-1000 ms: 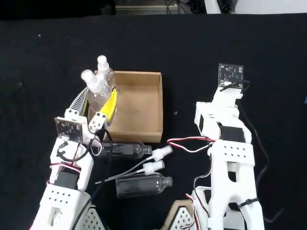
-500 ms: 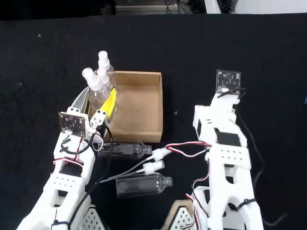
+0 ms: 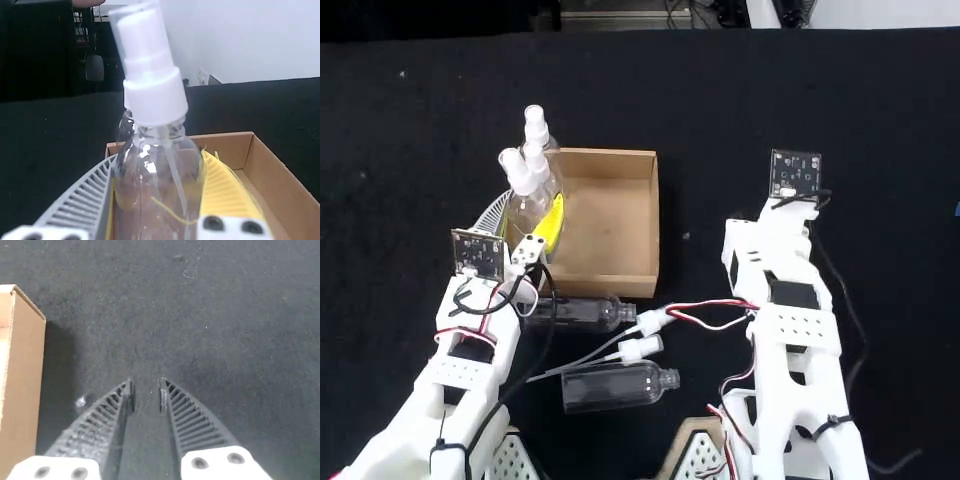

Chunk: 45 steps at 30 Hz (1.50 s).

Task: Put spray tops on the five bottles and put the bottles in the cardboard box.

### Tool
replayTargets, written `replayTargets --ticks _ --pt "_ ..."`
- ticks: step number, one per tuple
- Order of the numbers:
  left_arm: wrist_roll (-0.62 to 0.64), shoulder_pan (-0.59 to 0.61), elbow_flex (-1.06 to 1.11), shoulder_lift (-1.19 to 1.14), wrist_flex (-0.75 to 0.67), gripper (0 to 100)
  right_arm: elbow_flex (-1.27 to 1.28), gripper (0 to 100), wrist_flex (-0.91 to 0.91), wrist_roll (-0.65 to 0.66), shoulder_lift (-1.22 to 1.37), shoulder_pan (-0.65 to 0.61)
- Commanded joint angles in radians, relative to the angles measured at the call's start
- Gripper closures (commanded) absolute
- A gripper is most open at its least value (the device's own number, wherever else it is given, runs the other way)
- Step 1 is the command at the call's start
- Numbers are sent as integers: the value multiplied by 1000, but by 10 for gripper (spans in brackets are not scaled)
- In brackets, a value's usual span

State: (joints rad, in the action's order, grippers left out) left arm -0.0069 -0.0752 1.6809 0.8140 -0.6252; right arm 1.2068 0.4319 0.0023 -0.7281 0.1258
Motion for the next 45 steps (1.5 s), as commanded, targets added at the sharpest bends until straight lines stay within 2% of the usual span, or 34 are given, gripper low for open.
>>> replayTargets --ticks 1,8,22,28,42,45 --pt "8 12 4 -15 -26 970 -4 939 -26 -6 -25 15" --pt "8 13 -7 -66 -51 970 -2 939 -25 -3 -25 -23" --pt "0 13 -1 -370 -351 970 -2 939 -25 0 -21 -31" --pt "-2 15 -1 -423 -468 970 -1 939 -25 2 -19 -31" --pt "-3 16 1 -400 -473 967 -1 939 -26 2 -19 -31" --pt "-58 16 1 -400 -473 967 -1 939 -26 2 -19 -31"
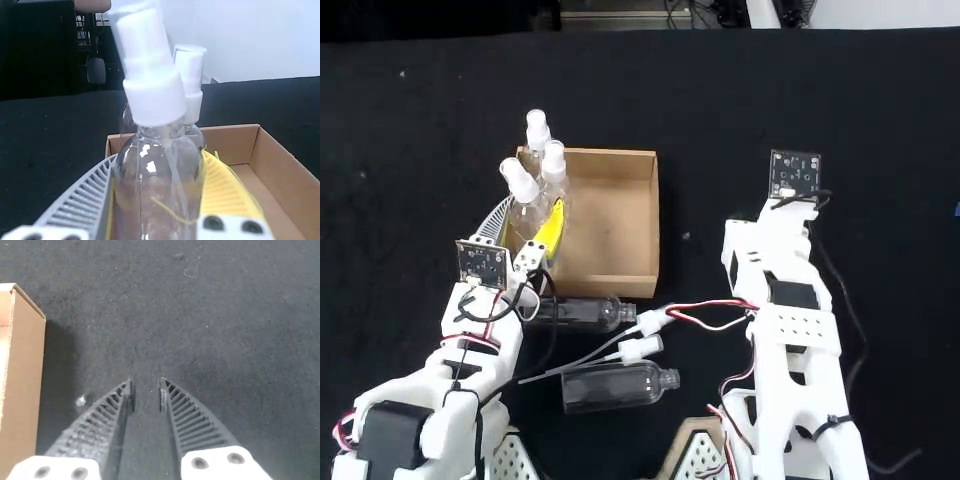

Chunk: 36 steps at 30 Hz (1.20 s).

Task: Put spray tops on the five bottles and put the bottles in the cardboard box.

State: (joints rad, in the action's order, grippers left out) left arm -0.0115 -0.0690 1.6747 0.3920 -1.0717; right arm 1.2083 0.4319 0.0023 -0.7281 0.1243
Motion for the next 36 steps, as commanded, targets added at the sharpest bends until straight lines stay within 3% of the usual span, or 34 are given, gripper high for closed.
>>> replayTargets --ticks 1,7,10,20,32,36 --pt "-68 10 7 23 -26 967 -2 939 -26 2 -19 -29" --pt "-87 10 7 75 -23 967 -2 939 -26 2 -19 -31" --pt "-83 8 7 124 60 967 -2 939 -26 2 -19 -31" --pt "-87 15 13 571 551 967 -2 939 -26 2 -19 -31" --pt "-87 183 15 1381 1278 970 5 939 -28 2 -19 -32" --pt "-89 317 24 1415 1336 970 5 939 -28 2 -19 -32"
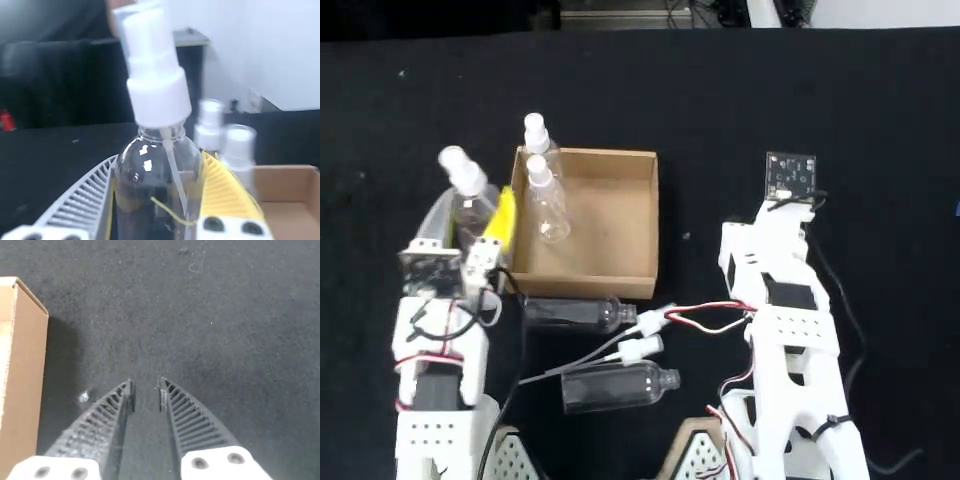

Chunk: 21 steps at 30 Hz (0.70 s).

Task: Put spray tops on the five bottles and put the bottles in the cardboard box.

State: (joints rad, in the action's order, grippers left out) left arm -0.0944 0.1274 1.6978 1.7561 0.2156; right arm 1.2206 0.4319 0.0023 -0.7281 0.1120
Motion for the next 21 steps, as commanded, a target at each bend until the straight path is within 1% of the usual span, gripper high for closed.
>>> replayTargets --ticks 1,3,6,9,16,18,21 --pt "-5 163 2 20 34 970 -7 939 -28 2 -19 -20" --pt "0 254 7 -38 -21 970 -7 939 -28 2 -19 -20" --pt "2 375 8 -123 -152 970 -7 939 -28 2 -19 -20" --pt "-5 441 8 -232 -281 970 -7 939 -28 2 -19 -20" --pt "2 452 2 -520 -519 970 -25 939 6 2 -27 -74" --pt "2 450 -1 -582 -574 970 -97 941 95 2 -27 -77" --pt "2 450 -2 -646 -637 970 -282 942 339 3 -25 -120"
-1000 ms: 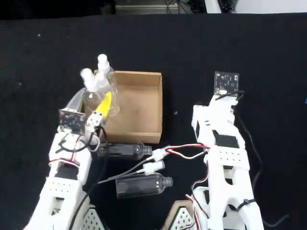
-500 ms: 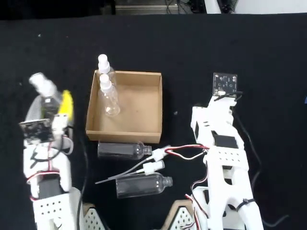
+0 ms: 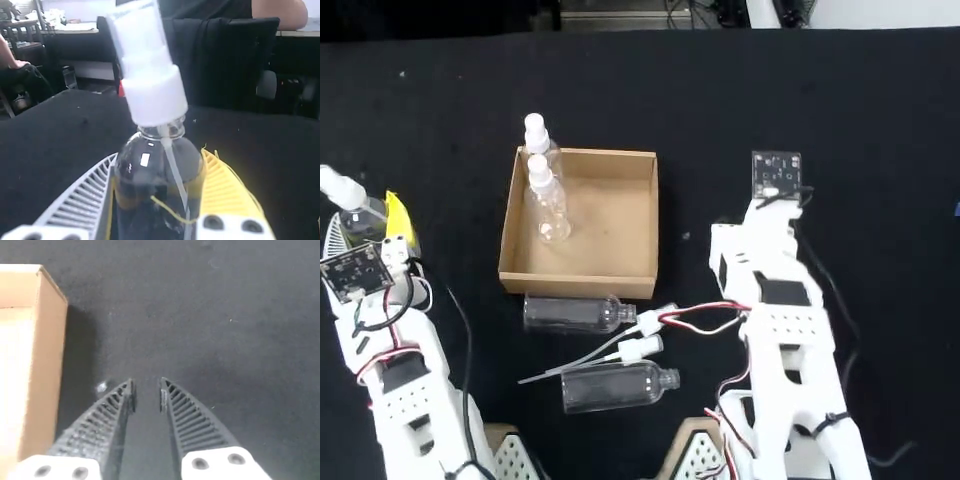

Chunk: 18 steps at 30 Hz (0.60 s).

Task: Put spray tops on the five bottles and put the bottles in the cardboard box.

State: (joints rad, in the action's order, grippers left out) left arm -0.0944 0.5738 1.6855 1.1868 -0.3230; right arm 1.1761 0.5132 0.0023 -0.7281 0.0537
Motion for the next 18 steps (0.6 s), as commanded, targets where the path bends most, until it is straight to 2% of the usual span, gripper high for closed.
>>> replayTargets --ticks 1,4,7,9,12,15,18 --pt "2 4 10 -91 -109 970 -298 942 330 3 -25 -89" --pt "2 4 8 -120 -109 970 -456 942 502 3 -21 -193" --pt "2 4 7 -127 -109 970 -529 943 549 -6 -21 -339" --pt "2 4 7 -127 -107 970 -510 943 503 -20 -15 -448" --pt "2 4 7 -127 -107 970 -403 943 339 -55 15 -559" --pt "2 4 7 -127 -103 970 -326 943 186 -61 59 -608" --pt "-3 7 7 -127 -17 970 -298 943 110 -81 120 -640"
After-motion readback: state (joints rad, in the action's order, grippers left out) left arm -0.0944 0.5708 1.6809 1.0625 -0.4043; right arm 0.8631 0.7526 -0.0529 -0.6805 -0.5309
